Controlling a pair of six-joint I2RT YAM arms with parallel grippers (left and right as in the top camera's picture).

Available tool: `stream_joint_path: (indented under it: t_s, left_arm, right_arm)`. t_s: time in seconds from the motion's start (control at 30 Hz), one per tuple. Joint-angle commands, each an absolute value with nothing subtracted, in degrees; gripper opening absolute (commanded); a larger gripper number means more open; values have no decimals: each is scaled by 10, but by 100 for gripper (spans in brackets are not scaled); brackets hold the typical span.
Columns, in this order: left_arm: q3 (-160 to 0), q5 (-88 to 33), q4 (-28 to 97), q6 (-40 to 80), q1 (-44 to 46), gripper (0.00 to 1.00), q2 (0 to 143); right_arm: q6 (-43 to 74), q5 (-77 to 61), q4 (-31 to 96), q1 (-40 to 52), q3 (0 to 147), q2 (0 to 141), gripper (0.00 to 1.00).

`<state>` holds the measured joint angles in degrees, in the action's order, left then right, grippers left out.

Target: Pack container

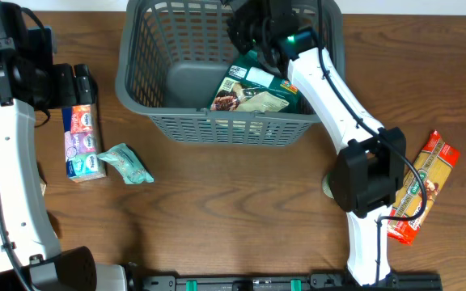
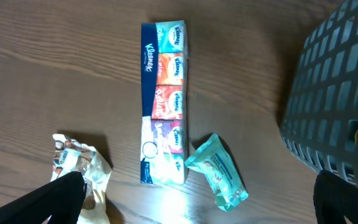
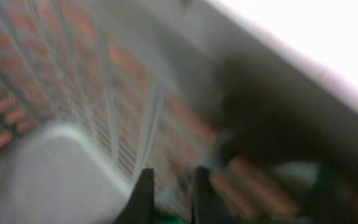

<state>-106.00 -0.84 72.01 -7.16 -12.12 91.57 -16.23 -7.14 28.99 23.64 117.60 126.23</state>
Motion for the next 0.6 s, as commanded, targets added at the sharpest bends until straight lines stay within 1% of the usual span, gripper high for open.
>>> stream_joint_path:
  t_s: [0.0, 0.03, 0.07, 0.27, 0.4, 0.47, 0.5, 0.53, 0.57]
  left_arm:
    - [-1060, 5, 719, -82, -127, 99, 908]
    - [-1060, 5, 719, -82, -131, 99, 908]
    - [-1060, 5, 718, -82, -135, 99, 908]
    - [-1060, 4, 713, -81, -163, 99, 908]
    - [-1060, 4, 712, -76, -180, 99, 908]
    - [-1060, 4, 713, -77, -185, 99, 908]
    - [-1060, 4, 713, -77, -187, 99, 908]
    - [-1060, 4, 713, -77, -190, 99, 908]
    - [-1060, 4, 713, -77, -193, 99, 908]
  right_arm:
    - [-175, -66, 339, 251, 1180, 1261, 23]
    - [-176, -64, 363, 255, 1180, 1257, 32]
    - [-176, -61, 383, 259, 1180, 1253, 35]
    - [-176, -59, 481, 269, 1181, 1188, 40]
    - [-166, -59, 517, 268, 1181, 1109, 52]
    - [-146, -54, 533, 262, 1181, 1065, 63]
    - [-126, -42, 541, 258, 1181, 1047, 72]
    - [-103, -23, 550, 253, 1181, 1025, 77]
    - [-76, 1, 563, 244, 1181, 1004, 81]
